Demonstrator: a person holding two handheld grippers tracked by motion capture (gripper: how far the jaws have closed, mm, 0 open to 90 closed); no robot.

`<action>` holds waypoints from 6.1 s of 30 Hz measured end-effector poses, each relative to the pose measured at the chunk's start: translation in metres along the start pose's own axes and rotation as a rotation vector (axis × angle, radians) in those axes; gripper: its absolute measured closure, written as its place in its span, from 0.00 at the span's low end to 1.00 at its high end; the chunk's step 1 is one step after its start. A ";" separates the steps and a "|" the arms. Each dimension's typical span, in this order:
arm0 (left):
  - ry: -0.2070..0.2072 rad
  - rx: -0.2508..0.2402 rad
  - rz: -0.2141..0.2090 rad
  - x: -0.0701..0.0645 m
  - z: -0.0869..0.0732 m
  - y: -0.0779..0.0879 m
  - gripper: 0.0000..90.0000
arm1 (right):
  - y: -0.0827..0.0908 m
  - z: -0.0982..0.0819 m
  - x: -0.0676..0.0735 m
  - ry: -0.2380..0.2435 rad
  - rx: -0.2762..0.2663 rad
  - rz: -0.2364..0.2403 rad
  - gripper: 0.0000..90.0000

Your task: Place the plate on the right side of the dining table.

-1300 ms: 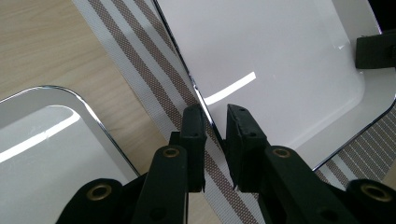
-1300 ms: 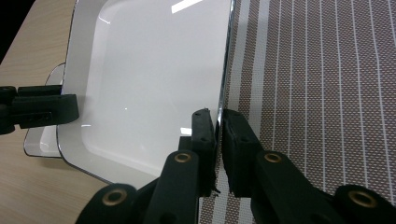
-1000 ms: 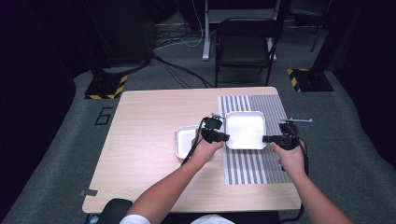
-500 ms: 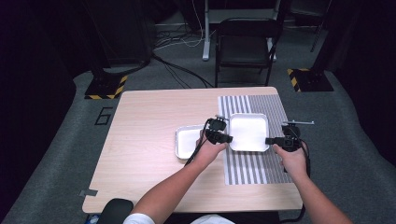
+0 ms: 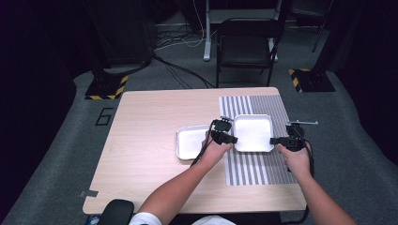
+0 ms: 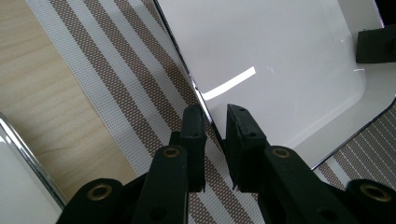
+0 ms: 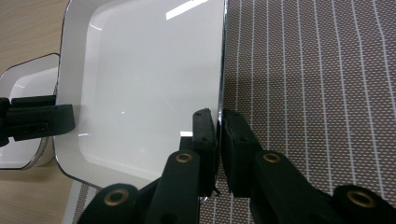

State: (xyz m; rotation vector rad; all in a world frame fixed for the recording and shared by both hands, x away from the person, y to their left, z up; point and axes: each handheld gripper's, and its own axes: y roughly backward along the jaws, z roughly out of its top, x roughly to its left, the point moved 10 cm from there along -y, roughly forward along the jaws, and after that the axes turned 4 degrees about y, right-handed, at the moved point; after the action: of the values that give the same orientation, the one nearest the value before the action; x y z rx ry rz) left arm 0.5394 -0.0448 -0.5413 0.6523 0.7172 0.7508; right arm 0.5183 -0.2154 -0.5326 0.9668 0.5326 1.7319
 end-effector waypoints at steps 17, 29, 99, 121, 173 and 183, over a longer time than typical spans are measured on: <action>-0.016 0.004 0.000 -0.004 0.002 -0.017 0.86 | -0.007 0.003 -0.018 -0.002 -0.005 -0.027 0.94; 0.003 0.009 0.002 -0.005 0.004 -0.024 0.87 | -0.009 0.006 -0.023 0.005 -0.008 -0.041 0.94; 0.023 0.024 -0.010 -0.003 0.000 -0.047 0.84 | -0.030 0.006 -0.044 0.012 0.021 -0.116 0.94; 0.022 0.028 -0.024 -0.005 0.000 -0.047 0.81 | -0.029 0.010 -0.044 0.006 0.010 -0.117 0.93; -0.006 0.038 -0.051 -0.010 -0.004 -0.044 0.79 | -0.032 0.010 -0.053 0.040 0.026 -0.182 0.92; -0.001 0.035 -0.056 -0.011 -0.004 -0.044 0.79 | -0.033 0.011 -0.054 0.030 0.025 -0.191 0.97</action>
State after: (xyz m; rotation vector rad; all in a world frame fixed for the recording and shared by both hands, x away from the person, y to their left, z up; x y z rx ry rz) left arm 0.5467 -0.0769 -0.5727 0.6615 0.7462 0.6876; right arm 0.5536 -0.2541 -0.5699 0.8788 0.6469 1.5740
